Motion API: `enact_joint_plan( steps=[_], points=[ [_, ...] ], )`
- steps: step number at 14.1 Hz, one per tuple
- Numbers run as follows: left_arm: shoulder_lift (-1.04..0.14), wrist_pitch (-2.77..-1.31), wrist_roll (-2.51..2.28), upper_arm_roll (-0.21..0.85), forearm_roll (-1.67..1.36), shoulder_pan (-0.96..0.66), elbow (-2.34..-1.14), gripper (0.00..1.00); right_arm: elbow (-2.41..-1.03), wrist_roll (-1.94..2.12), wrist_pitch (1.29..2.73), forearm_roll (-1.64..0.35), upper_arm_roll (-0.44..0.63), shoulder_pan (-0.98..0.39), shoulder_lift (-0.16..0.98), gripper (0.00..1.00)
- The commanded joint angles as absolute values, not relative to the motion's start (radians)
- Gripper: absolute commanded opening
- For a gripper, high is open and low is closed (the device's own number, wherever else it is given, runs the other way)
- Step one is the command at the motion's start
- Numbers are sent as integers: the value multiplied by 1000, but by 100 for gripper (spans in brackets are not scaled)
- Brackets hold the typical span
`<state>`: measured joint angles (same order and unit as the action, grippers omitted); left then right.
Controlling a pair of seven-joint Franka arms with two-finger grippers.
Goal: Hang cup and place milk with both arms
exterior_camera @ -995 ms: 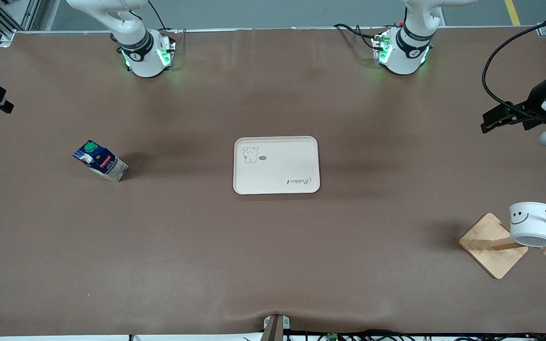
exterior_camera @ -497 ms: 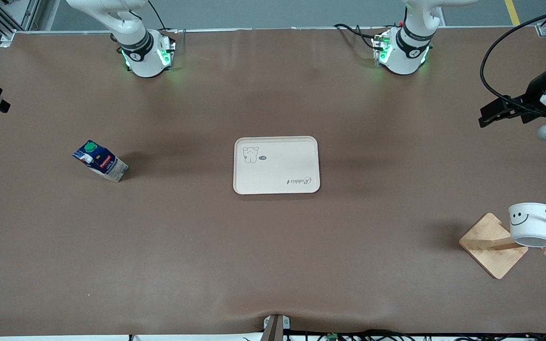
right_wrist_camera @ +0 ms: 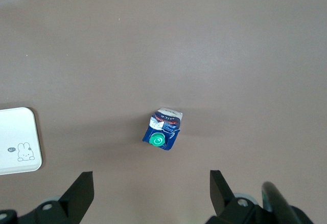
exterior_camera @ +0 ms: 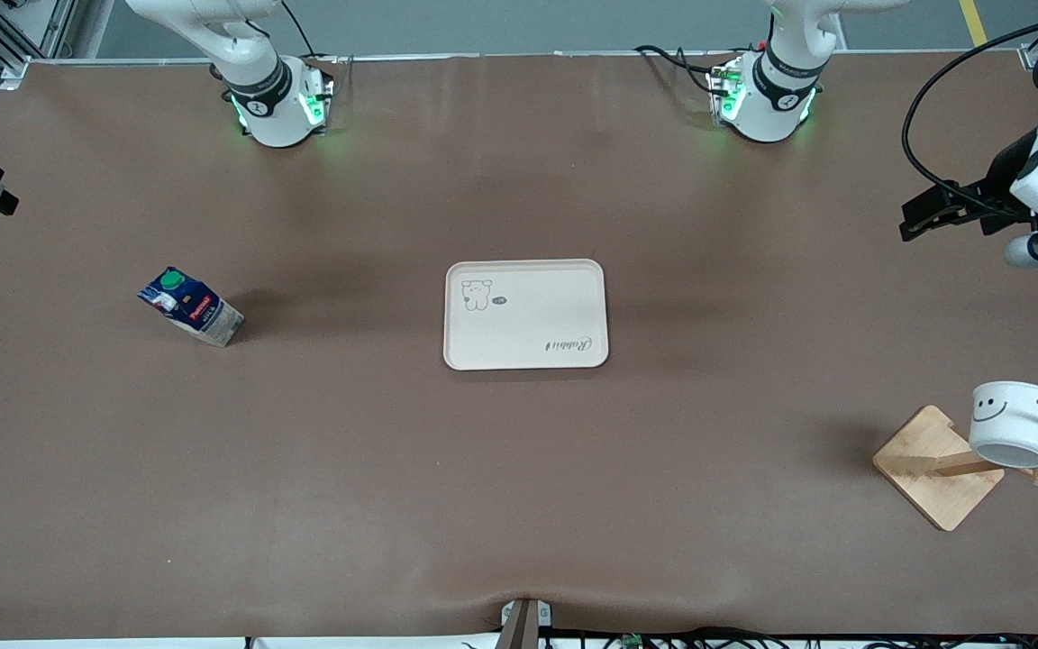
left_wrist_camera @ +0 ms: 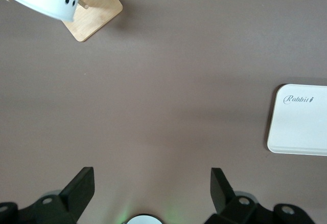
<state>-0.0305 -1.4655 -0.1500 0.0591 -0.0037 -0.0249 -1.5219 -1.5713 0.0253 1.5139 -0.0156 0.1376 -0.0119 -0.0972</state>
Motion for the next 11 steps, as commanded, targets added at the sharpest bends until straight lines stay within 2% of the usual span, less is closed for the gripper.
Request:
enact_joint_plan(
  steps=[1,11],
  points=[
    [-35,-1454,-140,63,-17,-20,-1511,100,-1554,21,1503,-8,130,0,-91,100],
    [-35,-1459,-134,63,-3,-25,-1513,100,-1551,21,1503,-8,130,-2,-86,100]
  ],
)
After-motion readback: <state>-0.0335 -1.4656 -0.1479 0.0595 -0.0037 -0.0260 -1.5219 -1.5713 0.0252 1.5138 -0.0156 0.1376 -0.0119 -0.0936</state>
